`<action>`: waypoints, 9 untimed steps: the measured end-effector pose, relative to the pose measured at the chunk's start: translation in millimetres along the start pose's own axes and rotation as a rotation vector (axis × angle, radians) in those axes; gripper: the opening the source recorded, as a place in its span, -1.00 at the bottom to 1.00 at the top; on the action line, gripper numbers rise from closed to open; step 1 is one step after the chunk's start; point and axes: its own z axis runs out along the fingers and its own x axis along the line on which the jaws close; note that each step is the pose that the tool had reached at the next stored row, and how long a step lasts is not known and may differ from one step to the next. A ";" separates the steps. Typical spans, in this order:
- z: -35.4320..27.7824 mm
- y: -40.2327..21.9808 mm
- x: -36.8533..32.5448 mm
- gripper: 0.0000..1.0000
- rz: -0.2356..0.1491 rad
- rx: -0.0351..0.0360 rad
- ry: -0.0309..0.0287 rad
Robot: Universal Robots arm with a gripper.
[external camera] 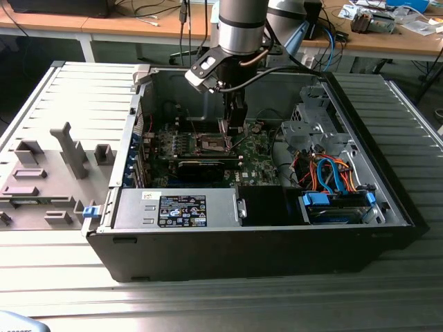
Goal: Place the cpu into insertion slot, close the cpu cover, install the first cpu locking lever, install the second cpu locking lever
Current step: 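Place the cpu into insertion slot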
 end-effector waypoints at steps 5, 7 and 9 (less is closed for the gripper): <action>8.2 -0.1 0.3 0.08 0.000 0.0000 0.0001; 8.2 -0.4 0.3 0.08 0.000 0.0000 0.0000; 8.3 -0.4 0.3 0.08 0.000 0.0000 0.0000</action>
